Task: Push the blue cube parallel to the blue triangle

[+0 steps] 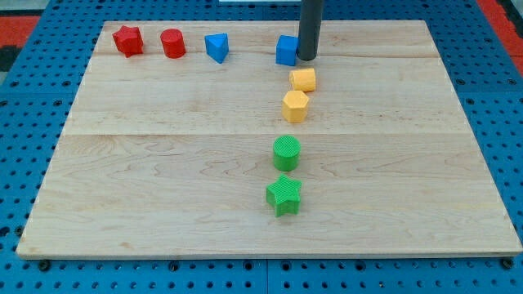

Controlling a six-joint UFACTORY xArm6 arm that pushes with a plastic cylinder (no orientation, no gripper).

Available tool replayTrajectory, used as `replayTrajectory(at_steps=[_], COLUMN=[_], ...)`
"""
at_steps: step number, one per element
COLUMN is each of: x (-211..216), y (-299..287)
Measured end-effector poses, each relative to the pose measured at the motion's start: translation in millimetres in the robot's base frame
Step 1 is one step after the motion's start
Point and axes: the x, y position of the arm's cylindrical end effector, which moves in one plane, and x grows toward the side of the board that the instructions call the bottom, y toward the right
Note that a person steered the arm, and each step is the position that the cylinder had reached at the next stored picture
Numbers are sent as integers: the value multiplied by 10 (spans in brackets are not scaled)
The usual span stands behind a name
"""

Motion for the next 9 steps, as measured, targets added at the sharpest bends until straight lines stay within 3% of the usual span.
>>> replayTrajectory(at_steps=[2, 4, 5, 7, 9], x=[-47, 206, 398, 529, 525], y=[110, 1177, 1314, 903, 1181])
